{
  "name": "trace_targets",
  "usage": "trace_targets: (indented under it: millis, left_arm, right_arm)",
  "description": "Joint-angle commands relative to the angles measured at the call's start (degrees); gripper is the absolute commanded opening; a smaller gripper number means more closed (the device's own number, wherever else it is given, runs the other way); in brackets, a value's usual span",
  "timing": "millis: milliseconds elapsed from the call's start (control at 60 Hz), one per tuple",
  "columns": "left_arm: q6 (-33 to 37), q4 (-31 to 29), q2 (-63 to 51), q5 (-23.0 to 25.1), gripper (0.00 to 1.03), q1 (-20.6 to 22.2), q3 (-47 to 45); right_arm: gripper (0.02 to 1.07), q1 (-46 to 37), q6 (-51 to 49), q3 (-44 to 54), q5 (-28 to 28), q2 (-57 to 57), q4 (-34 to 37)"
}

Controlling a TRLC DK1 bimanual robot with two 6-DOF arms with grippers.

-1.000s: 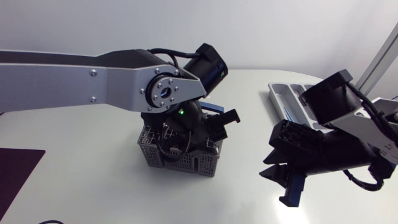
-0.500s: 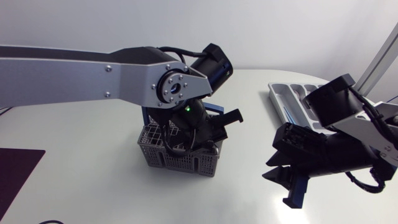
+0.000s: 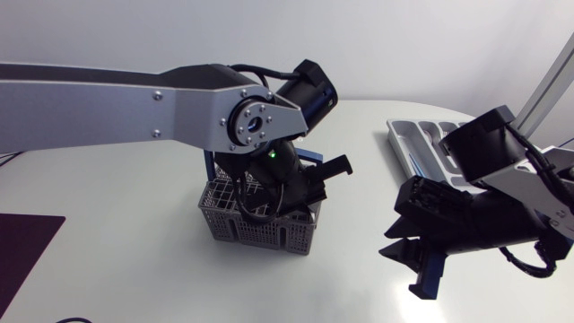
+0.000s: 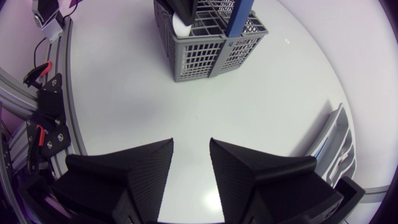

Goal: Unload the cutlery basket into the drawer organizer.

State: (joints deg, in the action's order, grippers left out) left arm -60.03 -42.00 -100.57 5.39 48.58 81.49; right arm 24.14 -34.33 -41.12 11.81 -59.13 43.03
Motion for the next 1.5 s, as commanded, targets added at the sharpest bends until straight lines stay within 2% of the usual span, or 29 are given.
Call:
trace_targets:
  millis: [0, 83, 133, 1100, 1483]
  left_arm:
    - [-1.1, -1.0, -1.3, 0.6, 0.10, 0.6, 1.7]
    - [-1.1, -1.1, -1.3, 0.7, 0.10, 0.6, 1.7]
    - [-1.1, -1.2, -1.3, 0.7, 0.04, 0.5, 1.7]
    - [-0.7, -2.6, 5.3, 2.7, 0.04, -1.0, 2.4]
    - [0.1, -4.9, 8.1, 2.8, 0.04, -0.9, 3.2]
  right_arm:
    - [0.48, -0.4, -0.6, 1.7, 0.1, 0.5, -0.7]
    - [0.48, -0.4, -0.7, 1.8, 0.1, 0.5, -0.7]
    - [0.48, -0.4, -0.7, 1.8, 0.1, 0.5, -0.7]
    - [0.48, -0.5, -1.1, 2.2, 0.1, 1.0, -0.4]
    - [0.48, -0.5, -1.0, 2.5, 0.1, 1.0, -0.7]
